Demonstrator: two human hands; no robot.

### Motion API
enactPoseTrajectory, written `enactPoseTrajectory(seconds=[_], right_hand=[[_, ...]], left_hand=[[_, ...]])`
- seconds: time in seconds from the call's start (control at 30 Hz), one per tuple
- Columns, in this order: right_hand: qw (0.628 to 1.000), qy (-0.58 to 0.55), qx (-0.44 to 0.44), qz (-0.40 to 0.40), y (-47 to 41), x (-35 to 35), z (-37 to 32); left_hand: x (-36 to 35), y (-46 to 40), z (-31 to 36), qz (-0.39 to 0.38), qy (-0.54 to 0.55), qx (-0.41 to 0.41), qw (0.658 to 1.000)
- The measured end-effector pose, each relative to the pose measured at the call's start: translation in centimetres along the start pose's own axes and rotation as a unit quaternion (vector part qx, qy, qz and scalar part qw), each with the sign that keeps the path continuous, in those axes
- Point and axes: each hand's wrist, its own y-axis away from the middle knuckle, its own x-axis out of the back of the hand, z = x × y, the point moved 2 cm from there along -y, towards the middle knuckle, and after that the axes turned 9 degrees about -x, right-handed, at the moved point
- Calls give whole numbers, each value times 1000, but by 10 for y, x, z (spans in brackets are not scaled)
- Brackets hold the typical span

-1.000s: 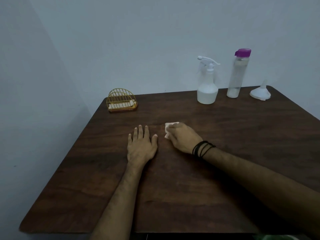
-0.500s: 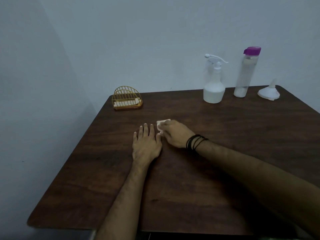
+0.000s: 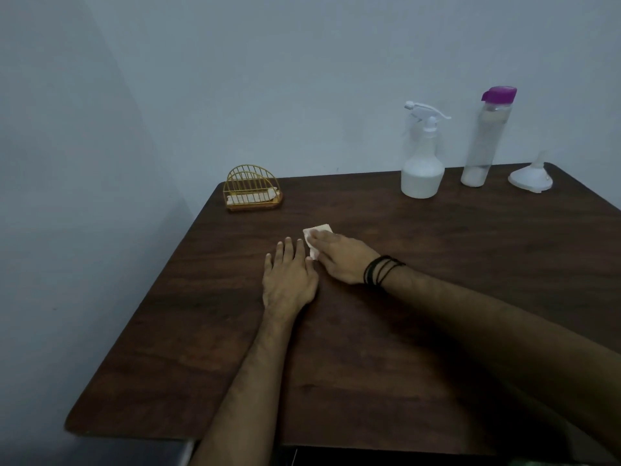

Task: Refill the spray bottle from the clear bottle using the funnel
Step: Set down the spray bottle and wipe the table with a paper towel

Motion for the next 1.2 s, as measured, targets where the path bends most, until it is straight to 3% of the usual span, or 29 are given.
enactPoseTrajectory(seconds=[0.07, 0.3, 0.47, 0.6, 0.7, 0.8, 0.83, 0.93, 1.07, 1.2], right_hand=[[1000, 2, -12, -9, 11, 4, 17], [981, 63, -181, 33, 22, 64, 95], [978, 96, -177, 61, 59, 54, 91], [985, 106, -96, 100, 92, 34, 58], [993, 53, -79, 65, 88, 40, 48], [977, -152, -149, 27, 67, 59, 59], [967, -174, -180, 37, 62, 63, 68], [965, -31, -226, 127, 62, 65, 88], [972, 121, -134, 148, 73, 46, 82], [977, 85, -90, 174, 92, 33, 57]], left_hand=[[0, -1, 0, -1, -1, 3, 1000], [3, 1, 2, -13, 13, 12, 1000], [1, -2, 4, -12, 0, 14, 1000], [1, -1, 5, -18, -5, 17, 1000], [3, 0, 5, -21, -4, 16, 1000], [4, 1, 5, -20, 2, 15, 1000], [5, 1, 5, -18, 3, 15, 1000], [5, 4, 7, -10, 4, 15, 1000], [5, 2, 7, -7, 1, 13, 1000], [3, -1, 6, -7, -1, 13, 1000]])
